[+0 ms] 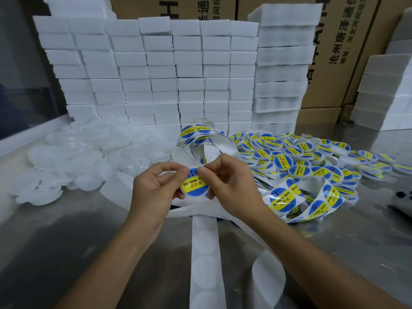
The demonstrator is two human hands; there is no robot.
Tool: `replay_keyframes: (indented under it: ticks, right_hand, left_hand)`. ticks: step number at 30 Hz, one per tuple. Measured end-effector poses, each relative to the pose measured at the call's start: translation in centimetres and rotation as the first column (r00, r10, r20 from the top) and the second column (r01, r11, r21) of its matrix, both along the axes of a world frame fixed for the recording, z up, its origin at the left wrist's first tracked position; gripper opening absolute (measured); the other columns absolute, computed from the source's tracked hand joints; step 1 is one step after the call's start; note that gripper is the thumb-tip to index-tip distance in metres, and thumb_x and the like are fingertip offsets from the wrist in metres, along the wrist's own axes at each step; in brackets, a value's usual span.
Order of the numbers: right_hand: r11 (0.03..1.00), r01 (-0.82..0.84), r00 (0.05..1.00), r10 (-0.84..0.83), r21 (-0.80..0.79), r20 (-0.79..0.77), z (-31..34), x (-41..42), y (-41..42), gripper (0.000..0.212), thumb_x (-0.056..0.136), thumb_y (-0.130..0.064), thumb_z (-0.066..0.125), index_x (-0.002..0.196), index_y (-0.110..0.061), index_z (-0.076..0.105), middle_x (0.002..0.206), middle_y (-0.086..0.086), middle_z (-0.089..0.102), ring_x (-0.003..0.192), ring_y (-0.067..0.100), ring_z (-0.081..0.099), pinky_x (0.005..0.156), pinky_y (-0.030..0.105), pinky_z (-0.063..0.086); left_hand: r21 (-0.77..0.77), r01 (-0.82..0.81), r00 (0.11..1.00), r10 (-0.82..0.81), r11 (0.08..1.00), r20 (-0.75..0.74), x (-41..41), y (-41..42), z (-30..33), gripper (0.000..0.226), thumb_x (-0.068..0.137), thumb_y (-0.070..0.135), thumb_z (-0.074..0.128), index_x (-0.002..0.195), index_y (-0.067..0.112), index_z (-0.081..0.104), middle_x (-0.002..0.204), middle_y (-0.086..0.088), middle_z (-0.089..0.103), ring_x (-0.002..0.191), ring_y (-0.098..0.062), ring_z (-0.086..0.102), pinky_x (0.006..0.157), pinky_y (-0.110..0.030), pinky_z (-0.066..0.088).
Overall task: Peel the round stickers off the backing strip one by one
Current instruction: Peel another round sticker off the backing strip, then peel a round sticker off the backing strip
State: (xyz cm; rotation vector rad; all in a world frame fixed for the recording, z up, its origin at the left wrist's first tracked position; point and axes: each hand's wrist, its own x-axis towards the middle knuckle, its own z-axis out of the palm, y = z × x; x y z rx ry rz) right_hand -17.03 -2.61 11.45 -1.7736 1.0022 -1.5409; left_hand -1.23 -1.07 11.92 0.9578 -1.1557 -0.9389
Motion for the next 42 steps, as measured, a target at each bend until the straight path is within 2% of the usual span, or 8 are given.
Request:
replay_keyframes:
  ticks: [9,13,18,22,29,34,38,42]
  right_hand:
    - [0.923,0.025,0.898,-0.189,-0.384,-0.396,-0.5,-0.2,0.4,0.063,0.071,-0.042,0.085,0.123,-0.011,0.067,0.113,0.000,0.064,0.102,0.011,0.062,0.080,0.031,0.055]
    - [0.942,0.063,0.905,-0.193,-0.329,-0.380,-0.3,-0.9,-0.2,0.050,0.074,-0.037,0.084,0.117,-0.015,0.069,0.112,-0.002,0.069,0.105,0.011,0.062,0.087,0.024,0.049]
    - [0.909,0.321,0.863,-0.396,-0.265,-0.314,-0.1,-4.4,-2.4,0.035,0.079,-0.038,0.079,0.109,-0.020,0.072,0.118,-0.005,0.061,0.100,0.007,0.058,0.079,0.017,0.047]
    - [0.818,0.537,0.741,-0.574,-0.206,-0.349,0.3,-8.0,-5.1,0.028,0.083,-0.037,0.075,0.105,-0.021,0.069,0.111,-0.003,0.058,0.093,0.005,0.051,0.077,0.024,0.042]
    - [0.696,0.699,0.542,-0.664,-0.162,-0.515,0.4,-11.8,-9.1,0.027,0.088,-0.037,0.069,0.100,-0.013,0.065,0.115,0.007,0.057,0.098,0.026,0.059,0.073,0.033,0.044]
    - [0.673,0.731,0.506,-0.647,-0.115,-0.571,0.2,-12.9,-10.6,0.023,0.094,-0.029,0.061,0.106,-0.009,0.064,0.117,0.012,0.059,0.097,0.031,0.059,0.076,0.035,0.047]
    - [0.757,0.635,0.521,-0.270,0.156,-0.810,0.1,-13.0,-11.1,0.032,0.100,-0.040,0.043,0.103,-0.015,0.062,0.124,0.011,0.061,0.114,0.031,0.055,0.107,0.056,0.036]
    - [0.749,0.660,0.504,-0.390,0.053,-0.771,0.0,-12.4,-10.5,0.053,0.101,-0.046,0.041,0.145,-0.017,0.043,0.157,0.005,0.032,0.144,0.026,0.030,0.117,0.055,0.015]
  left_hand:
    - [0.021,-0.048,0.993,0.050,0.999,-0.105,-0.2,0.1,0.3,0.010,0.071,0.028,0.076,0.071,0.018,0.074,0.075,-0.010,0.075,0.063,-0.019,0.071,0.051,-0.024,0.054]
    - [-0.115,-0.149,0.979,0.163,0.982,0.123,-0.3,0.3,0.4,0.008,0.084,0.026,0.071,0.080,0.019,0.072,0.072,0.003,0.075,0.066,-0.011,0.071,0.060,-0.019,0.055]
    - [-0.491,-0.465,0.613,0.668,0.737,0.422,1.6,0.3,0.6,0.006,0.089,0.022,0.065,0.083,0.024,0.063,0.086,0.007,0.067,0.084,-0.018,0.062,0.087,-0.039,0.042]
    - [-0.298,-0.717,0.337,0.688,0.630,0.643,3.6,-1.0,-0.5,0.029,0.080,0.026,0.067,0.108,0.020,0.060,0.124,-0.009,0.052,0.118,-0.034,0.043,0.096,-0.050,0.028]
    - [0.222,-0.667,0.730,0.564,0.711,0.386,5.3,-2.8,-2.1,0.034,0.082,0.030,0.069,0.112,0.016,0.058,0.133,-0.012,0.039,0.108,-0.035,0.052,0.074,-0.041,0.048]
    - [0.379,-0.548,0.809,0.588,0.745,0.014,6.3,-3.9,-3.0,0.043,0.081,0.033,0.071,0.115,0.009,0.059,0.126,-0.013,0.060,0.085,-0.031,0.066,0.057,-0.030,0.051]
    - [0.404,-0.421,0.834,0.521,0.812,-0.179,6.4,-4.4,-3.3,0.044,0.076,0.009,0.081,0.113,0.000,0.057,0.120,-0.017,0.063,0.088,-0.023,0.067,0.069,-0.030,0.055]
    - [0.381,-0.325,0.859,0.439,0.866,-0.265,5.6,-4.0,-2.8,0.033,0.074,-0.011,0.073,0.096,0.010,0.062,0.101,-0.012,0.065,0.074,-0.017,0.065,0.051,-0.021,0.054]
